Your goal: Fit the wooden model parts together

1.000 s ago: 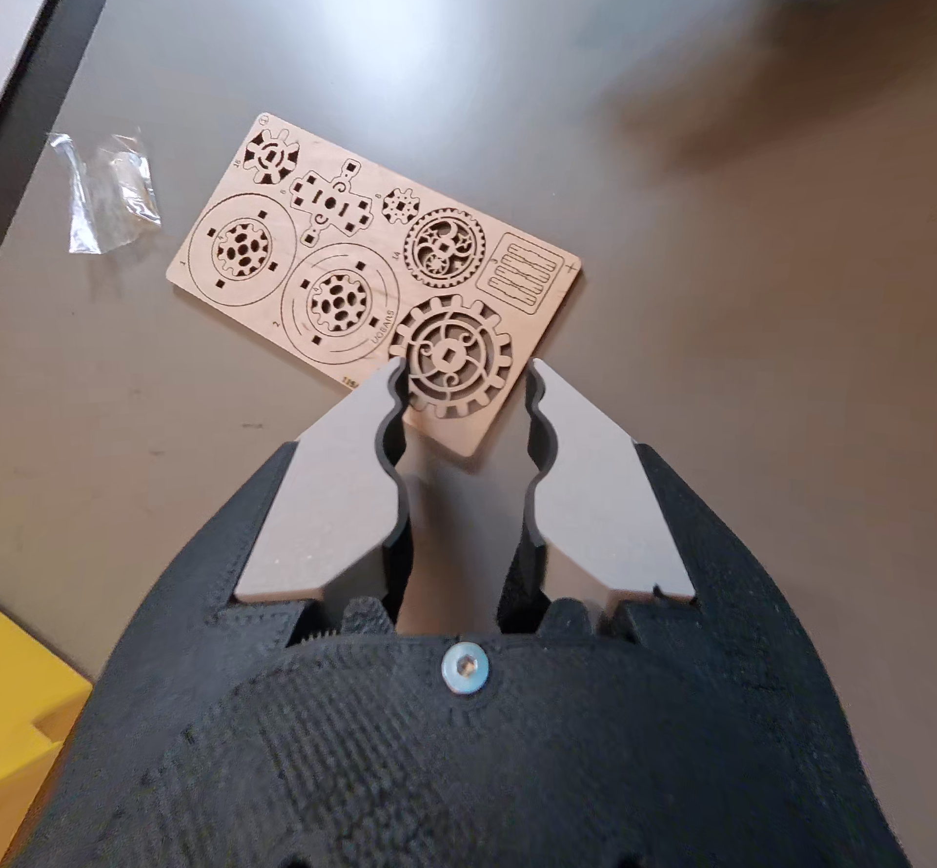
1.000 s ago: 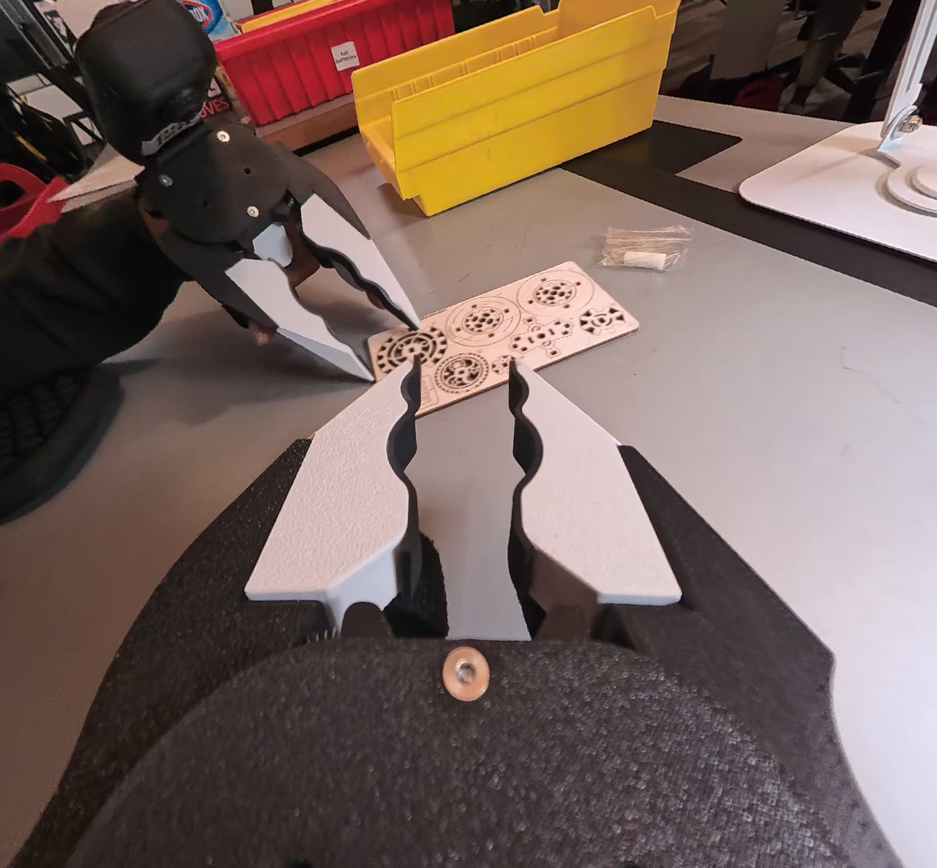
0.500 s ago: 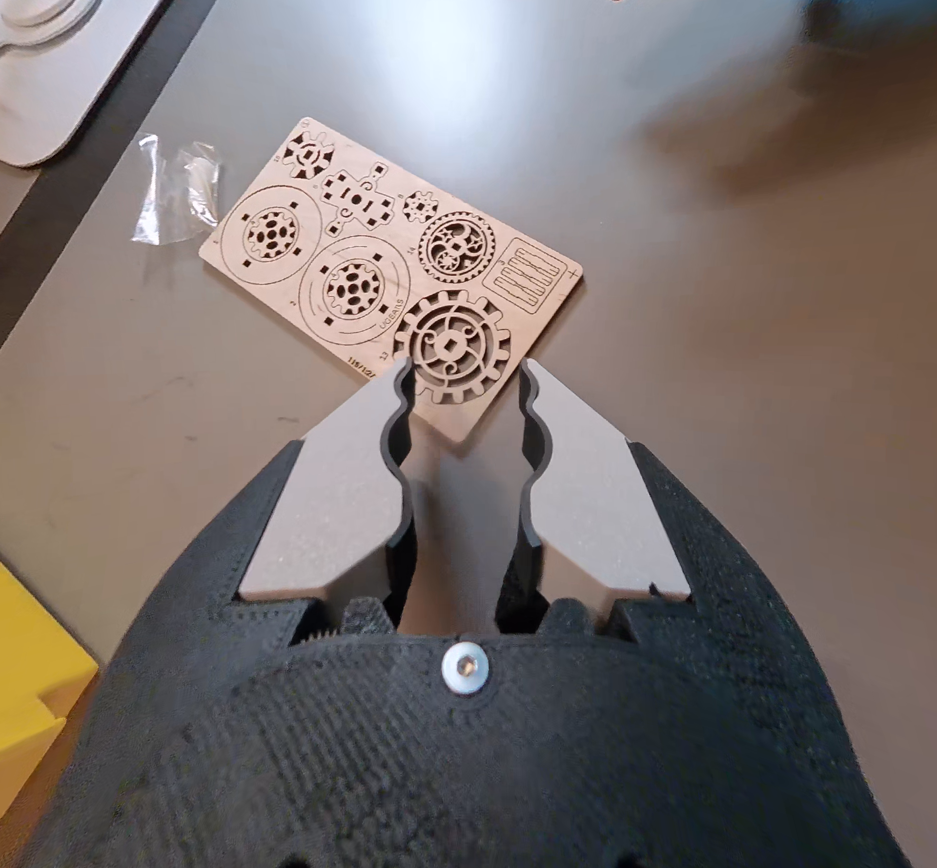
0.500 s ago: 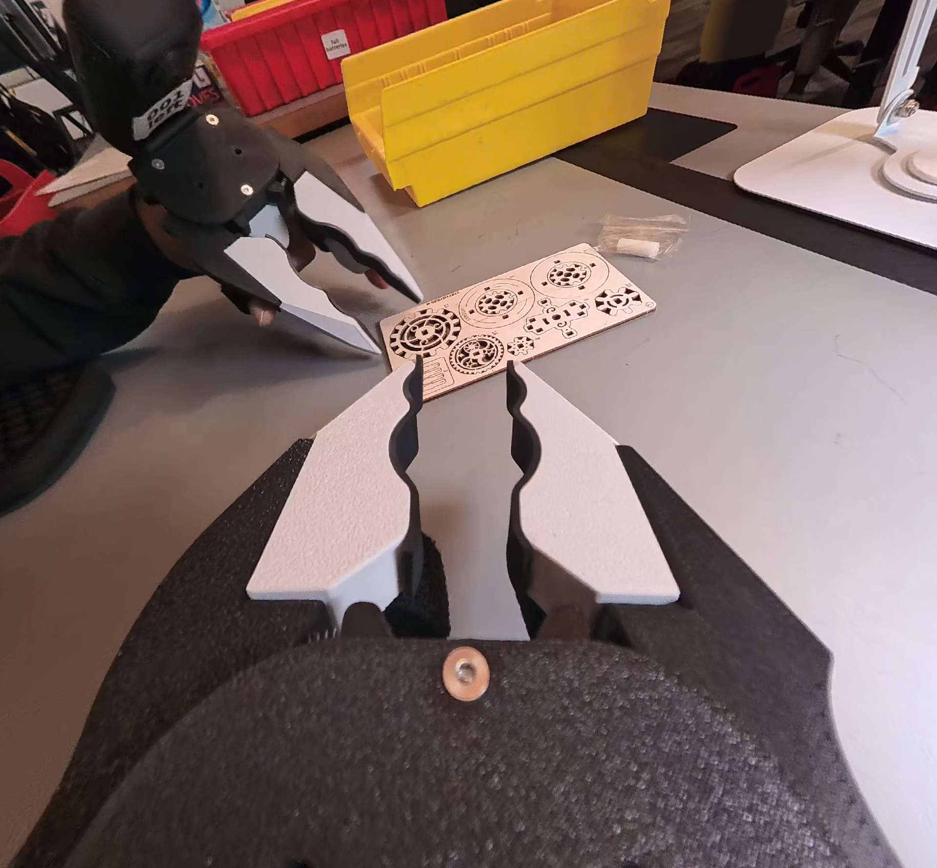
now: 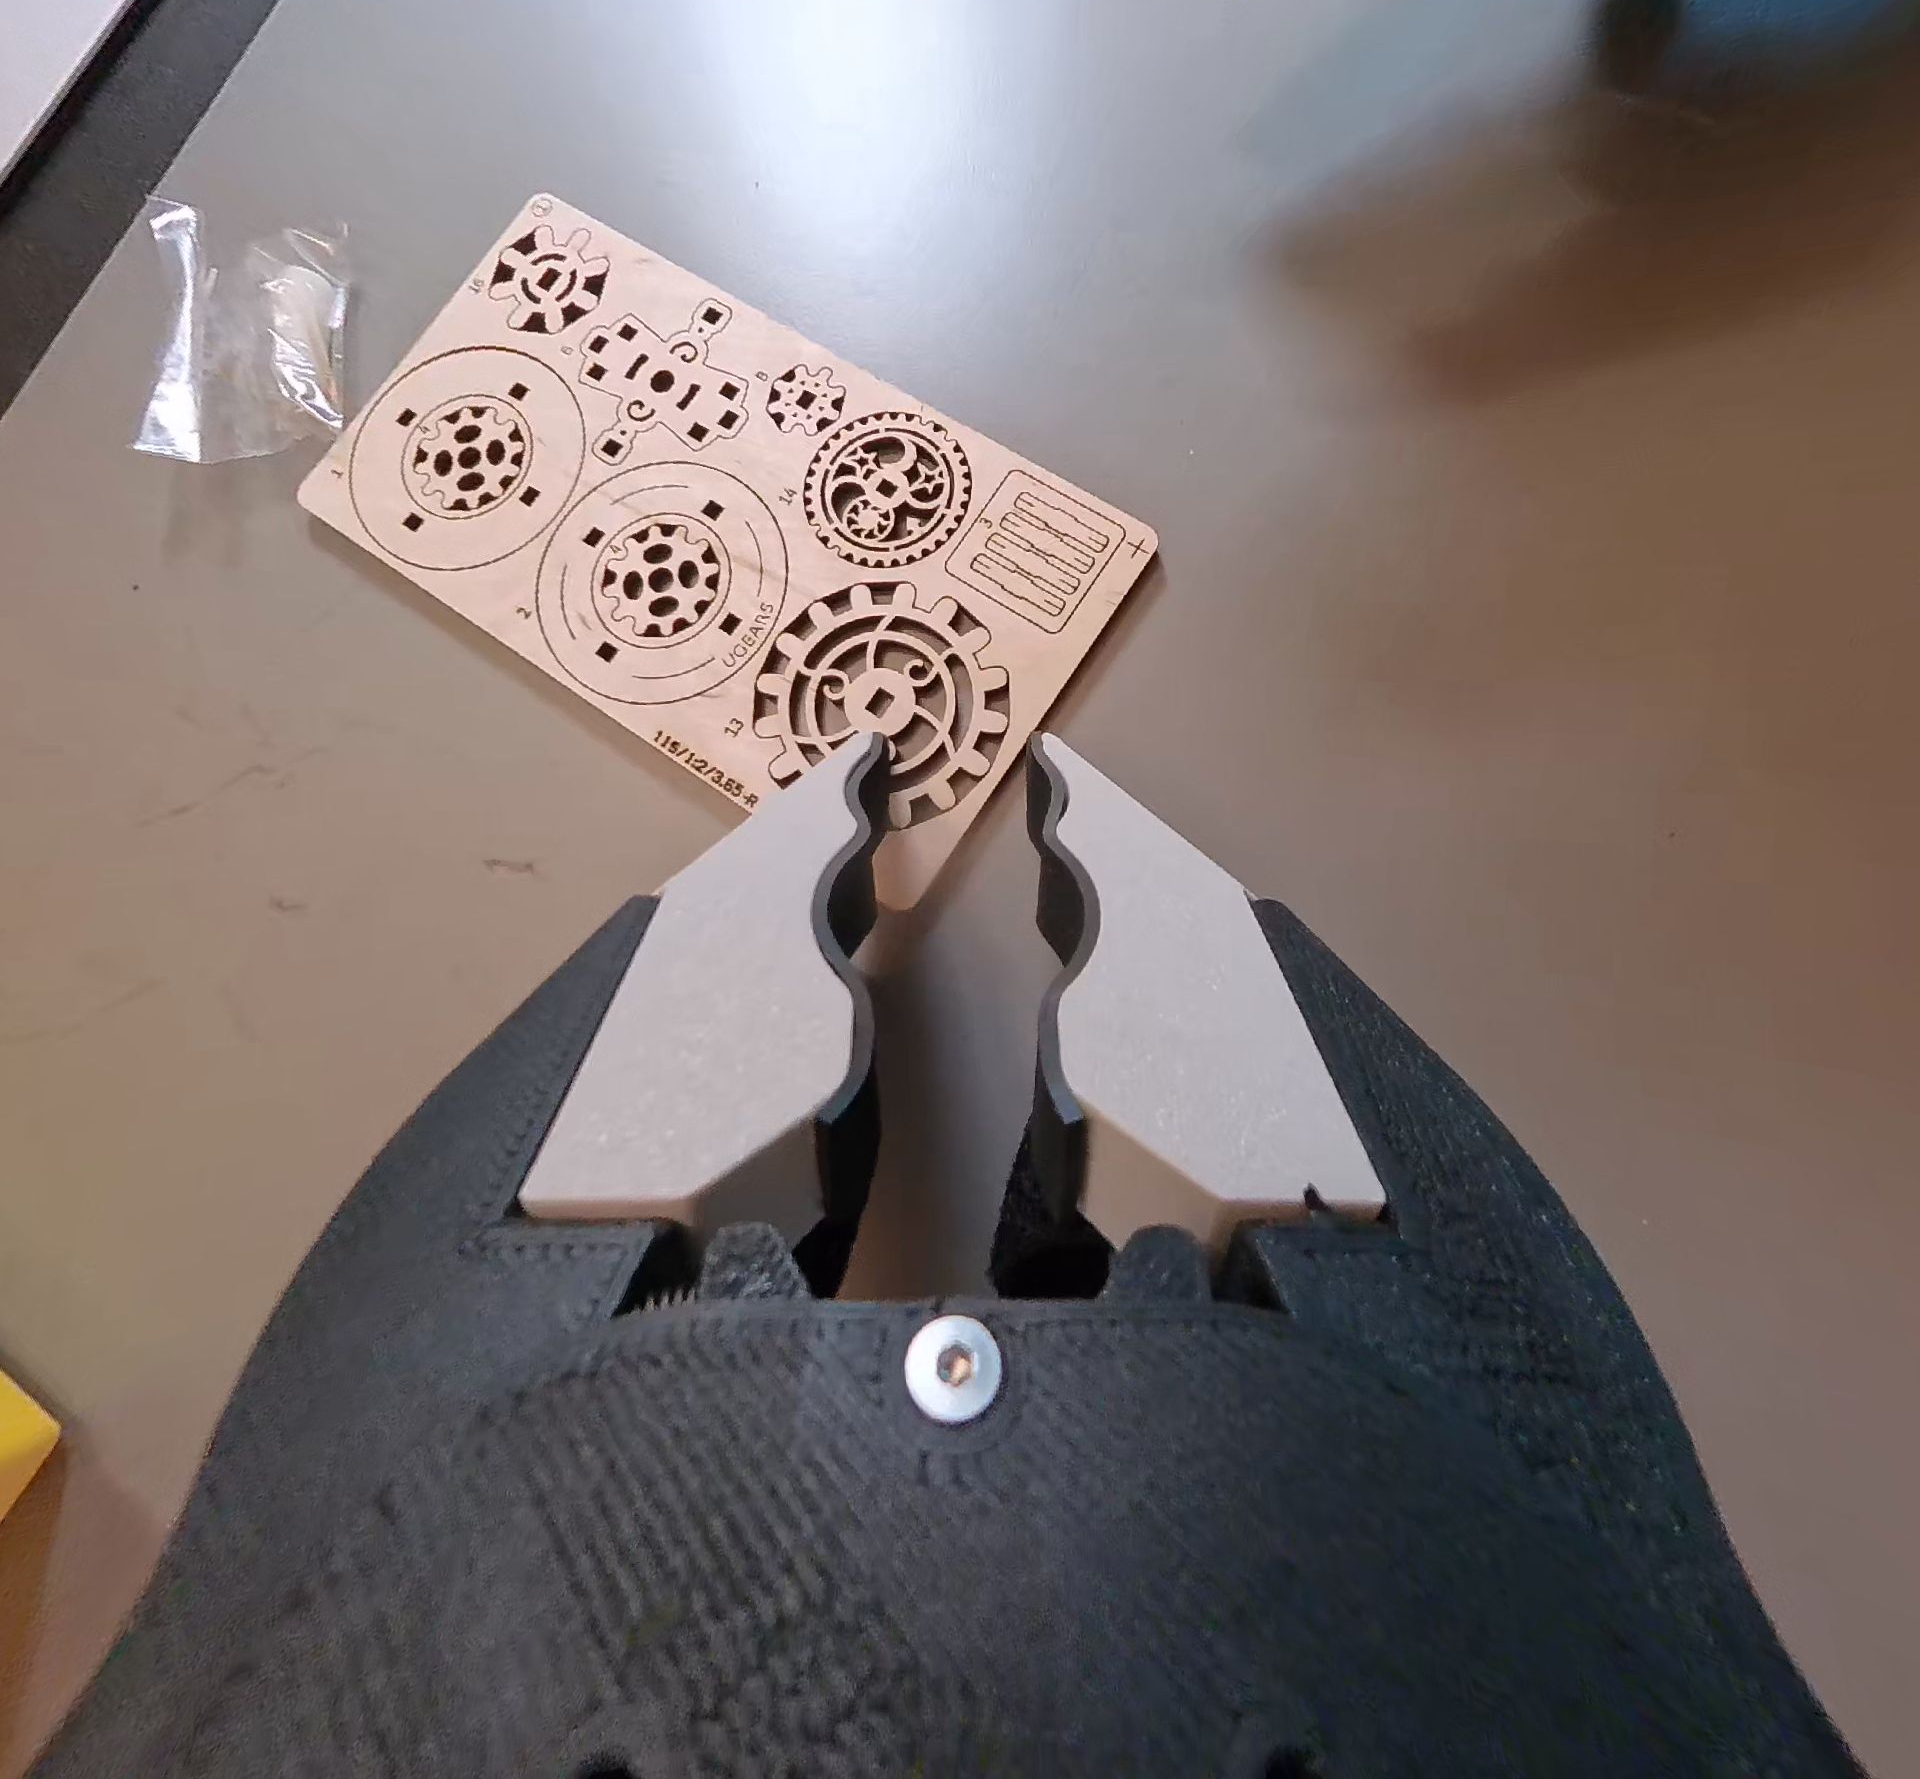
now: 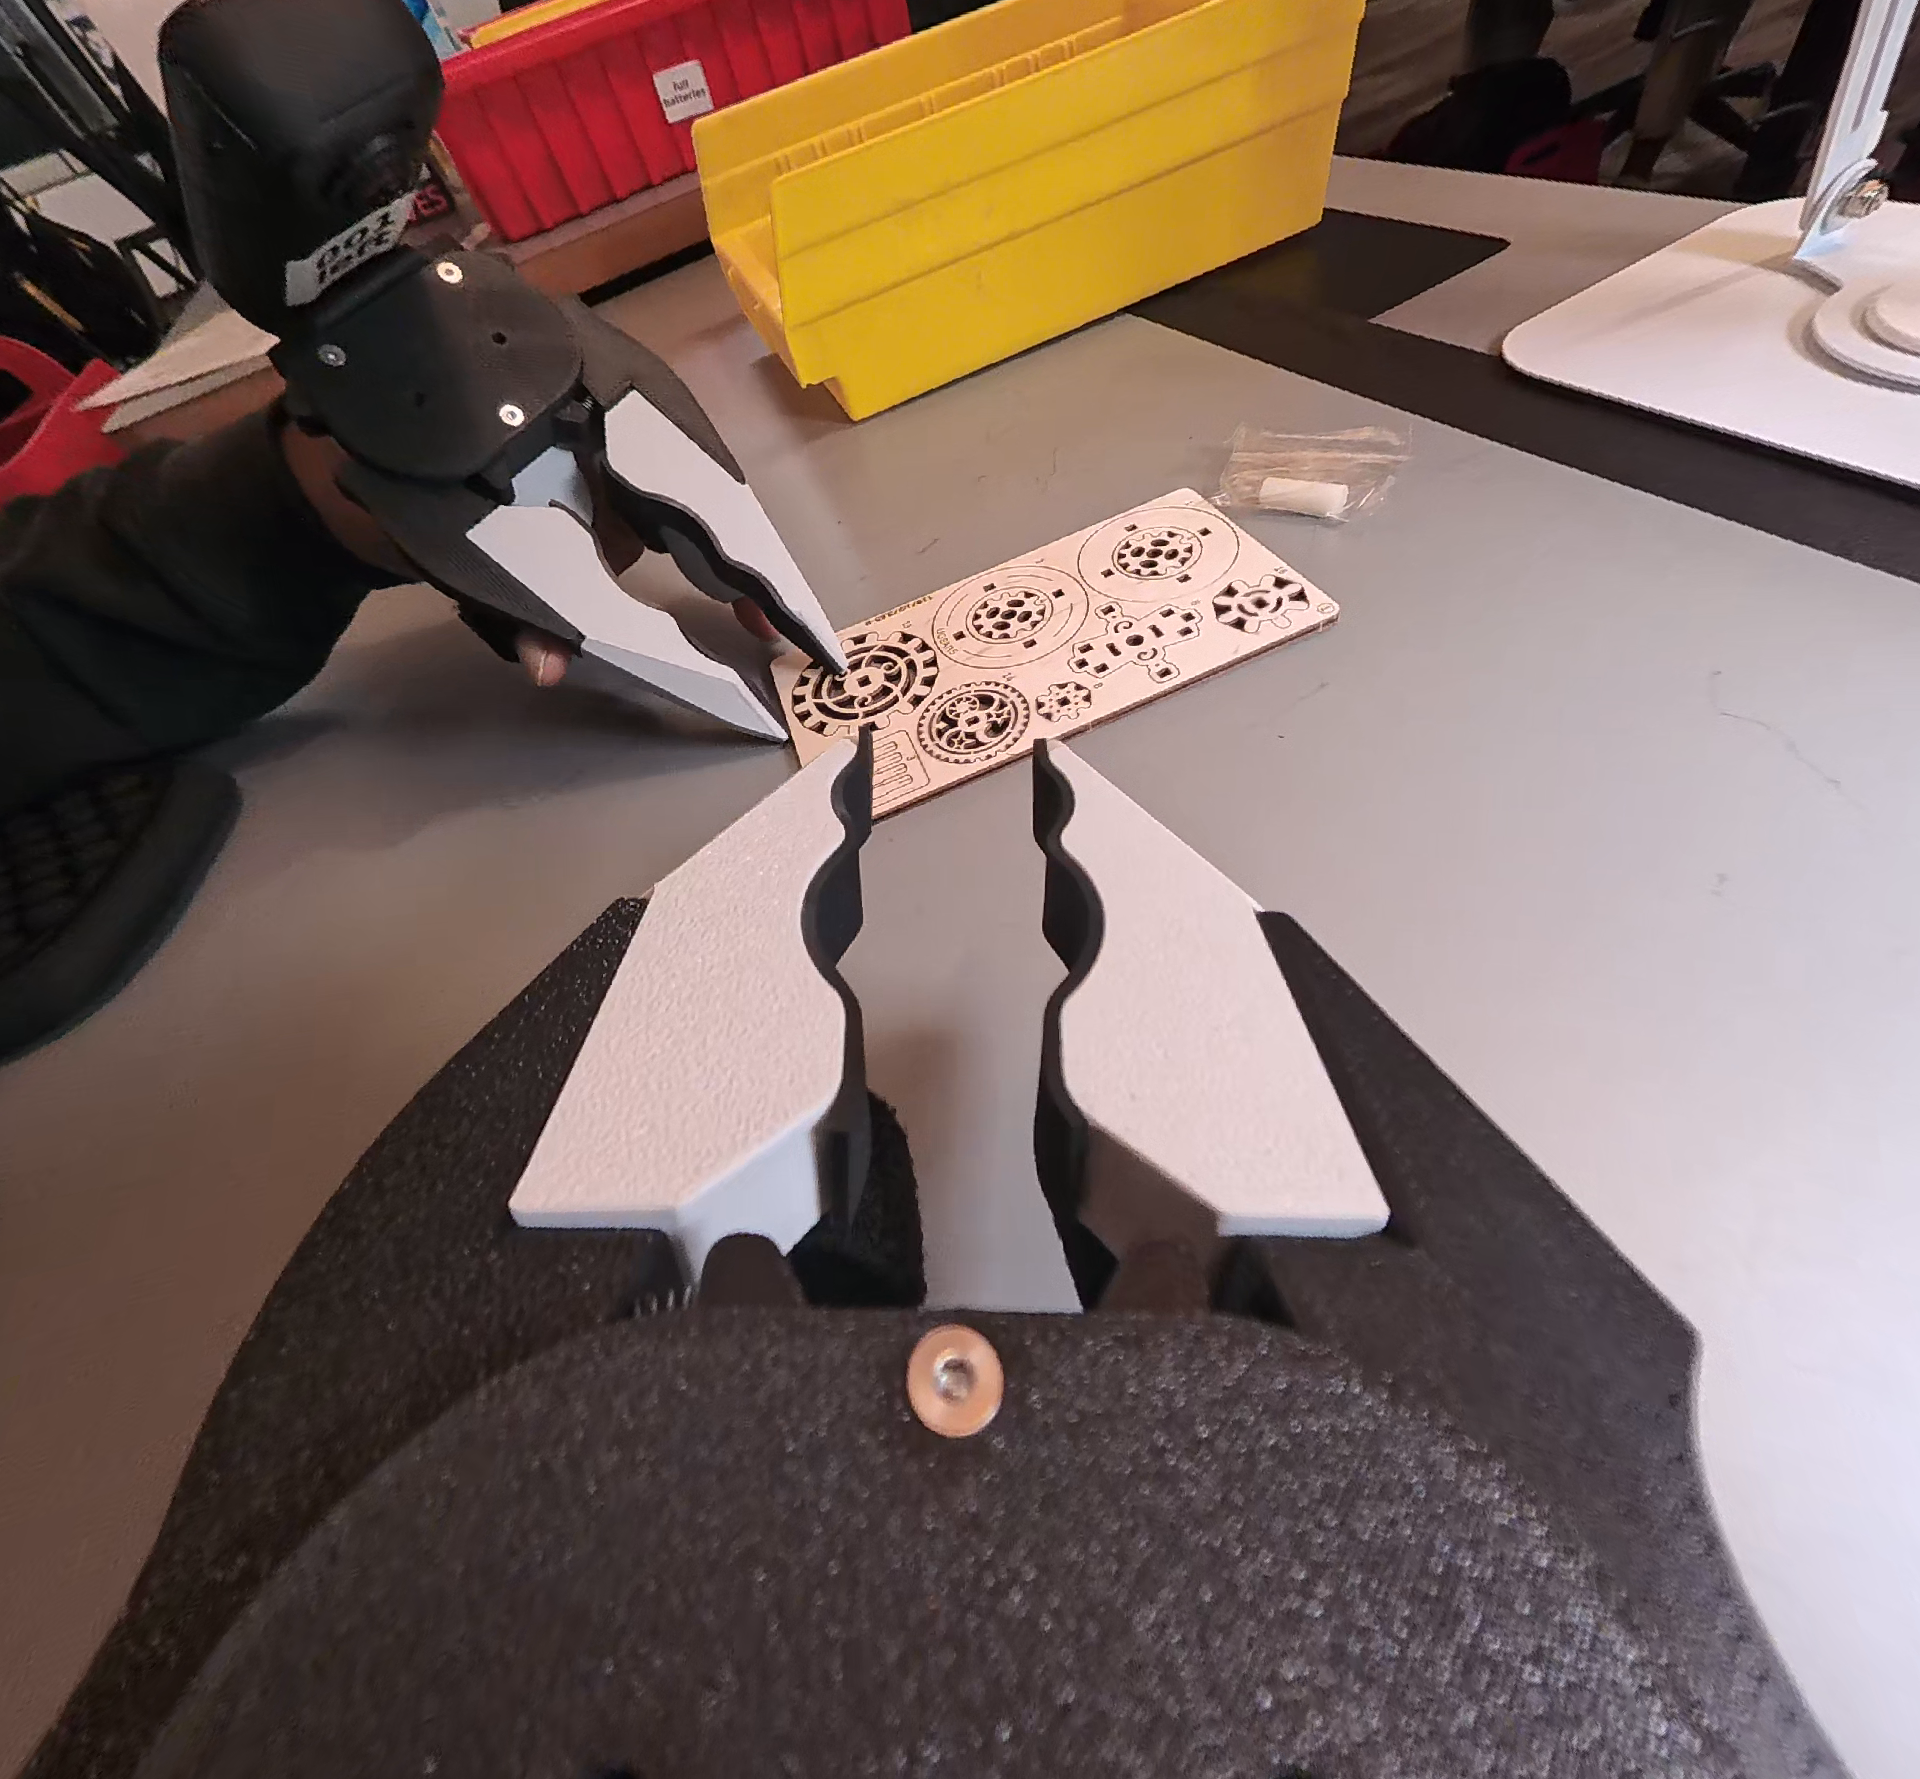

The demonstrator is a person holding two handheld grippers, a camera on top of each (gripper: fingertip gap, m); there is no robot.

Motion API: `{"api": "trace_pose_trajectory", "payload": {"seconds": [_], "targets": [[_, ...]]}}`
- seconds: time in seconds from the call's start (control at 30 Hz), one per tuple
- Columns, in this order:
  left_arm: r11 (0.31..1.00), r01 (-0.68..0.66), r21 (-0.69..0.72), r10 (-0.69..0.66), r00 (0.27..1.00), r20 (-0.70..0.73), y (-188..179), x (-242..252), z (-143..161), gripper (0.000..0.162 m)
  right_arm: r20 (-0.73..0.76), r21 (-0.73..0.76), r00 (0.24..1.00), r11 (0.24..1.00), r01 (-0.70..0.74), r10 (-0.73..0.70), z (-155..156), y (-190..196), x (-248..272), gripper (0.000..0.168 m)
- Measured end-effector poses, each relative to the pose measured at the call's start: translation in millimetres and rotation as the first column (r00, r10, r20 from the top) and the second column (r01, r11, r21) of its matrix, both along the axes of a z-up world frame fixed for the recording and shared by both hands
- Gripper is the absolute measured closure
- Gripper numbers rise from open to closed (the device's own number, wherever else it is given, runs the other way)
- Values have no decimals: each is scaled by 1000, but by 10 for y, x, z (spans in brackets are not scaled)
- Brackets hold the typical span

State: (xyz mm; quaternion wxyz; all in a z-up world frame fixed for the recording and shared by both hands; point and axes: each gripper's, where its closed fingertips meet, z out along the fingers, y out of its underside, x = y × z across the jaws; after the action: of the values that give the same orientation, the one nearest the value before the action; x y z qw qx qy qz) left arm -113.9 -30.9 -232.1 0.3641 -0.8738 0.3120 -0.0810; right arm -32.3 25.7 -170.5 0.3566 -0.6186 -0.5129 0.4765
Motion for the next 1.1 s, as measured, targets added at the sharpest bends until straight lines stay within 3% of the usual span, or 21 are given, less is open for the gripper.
{"api": "trace_pose_trajectory", "payload": {"seconds": [0.43, 0.5, 0.67, 0.83, 1.1], "targets": [[1000, 21, -7, -21, 1000, 8, -20, 121, 5, 141, 7, -10, 1000, 1000, -3, 3, -30, 1, -2, 141], [999, 36, 6, -36, 999, 39, -28, 166, 42, 150, 8, -11, 1000, 1000, -3, 3, -36, 1, -2, 141], [999, -36, 27, 33, 991, 133, 49, 101, 159, 122, 23, -11, 1000, 1000, -1, 2, -62, 5, -3, 140], [995, -98, -28, 101, 986, 134, 81, -2, 39, 95, 80, -3, 997, 1000, -2, 2, -150, -13, -18, 135], [998, -65, -13, 66, 997, 40, 50, 39, -2, 115, 181, -28, 983, 1000, -2, 7, -270, -59, -49, 124]]}}
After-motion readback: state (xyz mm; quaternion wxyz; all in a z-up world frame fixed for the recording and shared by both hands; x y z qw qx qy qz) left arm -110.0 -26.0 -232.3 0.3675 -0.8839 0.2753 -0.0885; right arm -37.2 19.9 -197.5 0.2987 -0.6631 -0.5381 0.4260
